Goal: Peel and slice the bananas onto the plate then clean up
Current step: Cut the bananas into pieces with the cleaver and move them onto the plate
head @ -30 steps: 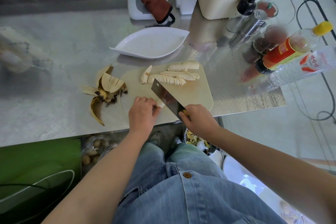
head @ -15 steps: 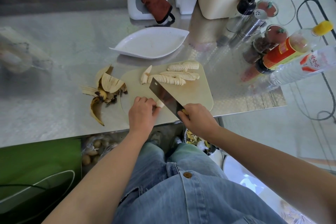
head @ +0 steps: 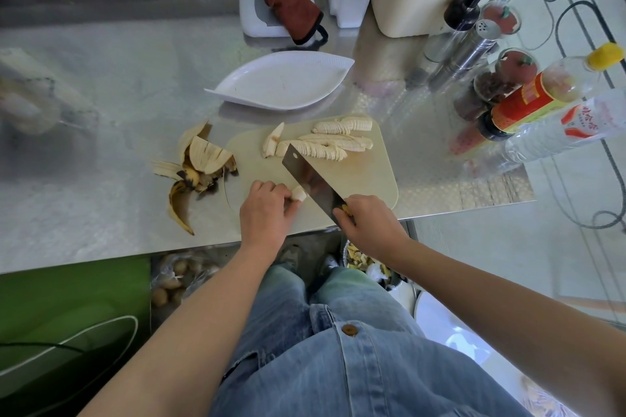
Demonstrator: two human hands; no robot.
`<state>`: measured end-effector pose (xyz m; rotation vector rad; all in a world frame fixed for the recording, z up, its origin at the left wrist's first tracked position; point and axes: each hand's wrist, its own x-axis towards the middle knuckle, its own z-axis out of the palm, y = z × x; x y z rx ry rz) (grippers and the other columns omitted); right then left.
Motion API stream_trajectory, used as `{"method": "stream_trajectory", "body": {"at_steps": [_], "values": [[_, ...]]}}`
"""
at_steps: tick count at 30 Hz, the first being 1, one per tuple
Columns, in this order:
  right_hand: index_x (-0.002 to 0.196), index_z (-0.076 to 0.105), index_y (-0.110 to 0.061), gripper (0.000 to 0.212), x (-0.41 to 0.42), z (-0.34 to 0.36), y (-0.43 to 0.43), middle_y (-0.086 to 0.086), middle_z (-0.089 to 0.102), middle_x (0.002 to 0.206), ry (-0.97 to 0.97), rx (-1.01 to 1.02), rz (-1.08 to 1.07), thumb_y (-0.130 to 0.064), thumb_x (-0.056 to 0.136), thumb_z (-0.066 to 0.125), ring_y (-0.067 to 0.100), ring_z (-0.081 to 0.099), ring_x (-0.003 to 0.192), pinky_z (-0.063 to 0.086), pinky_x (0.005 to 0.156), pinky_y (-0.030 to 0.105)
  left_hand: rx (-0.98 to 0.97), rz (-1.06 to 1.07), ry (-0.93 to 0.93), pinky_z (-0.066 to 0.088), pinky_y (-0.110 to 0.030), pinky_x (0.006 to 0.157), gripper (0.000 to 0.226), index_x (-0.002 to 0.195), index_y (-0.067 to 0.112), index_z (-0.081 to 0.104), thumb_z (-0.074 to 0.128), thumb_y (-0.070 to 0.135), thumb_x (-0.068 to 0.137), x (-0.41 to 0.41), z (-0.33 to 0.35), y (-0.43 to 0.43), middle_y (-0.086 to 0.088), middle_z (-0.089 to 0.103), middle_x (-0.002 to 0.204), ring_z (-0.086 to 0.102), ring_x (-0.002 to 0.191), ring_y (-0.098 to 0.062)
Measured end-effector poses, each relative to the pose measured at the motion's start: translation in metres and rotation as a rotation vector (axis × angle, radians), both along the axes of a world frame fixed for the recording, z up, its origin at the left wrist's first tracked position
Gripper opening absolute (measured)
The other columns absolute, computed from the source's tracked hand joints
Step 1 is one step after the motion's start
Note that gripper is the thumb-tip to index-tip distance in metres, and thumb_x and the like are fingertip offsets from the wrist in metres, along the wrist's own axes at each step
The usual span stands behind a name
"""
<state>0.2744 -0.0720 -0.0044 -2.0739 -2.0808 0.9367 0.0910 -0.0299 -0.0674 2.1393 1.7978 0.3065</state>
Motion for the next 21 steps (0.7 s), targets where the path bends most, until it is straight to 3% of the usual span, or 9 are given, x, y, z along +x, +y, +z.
{"method": "stream_trajectory", "body": {"at_steps": [11,21], "values": [[0.075,0.046,-0.013,0.028,0.0015,-0.0059,-0.0015,0.001,0.044,0.068,-0.072,-0.109,0.046,-0.028,0.099,0.043,0.021,0.046,0.064,0.028,0.053,0.026,-0.013,-0.005,-0.001,0.037,-0.03,0.057,0.022,0.087,0.014,0.07,0.069,0.035,0.085,0.0001,0.0,-0.0002,-0.002,0.064,0.084,0.051,0.087,-0.021],[0.064,0.038,-0.016,0.037,0.0026,0.0012,-0.0002,-0.005,0.036,0.06,-0.015,-0.021,0.026,-0.026,0.098,0.047,0.019,0.041,0.059,0.022,0.048,0.025,-0.004,0.002,0.005,0.037,-0.028,0.057,0.021,0.088,0.015,0.069,0.069,0.035,0.085,0.0,0.0005,-0.0002,-0.001,0.064,0.085,0.051,0.088,-0.019]]}}
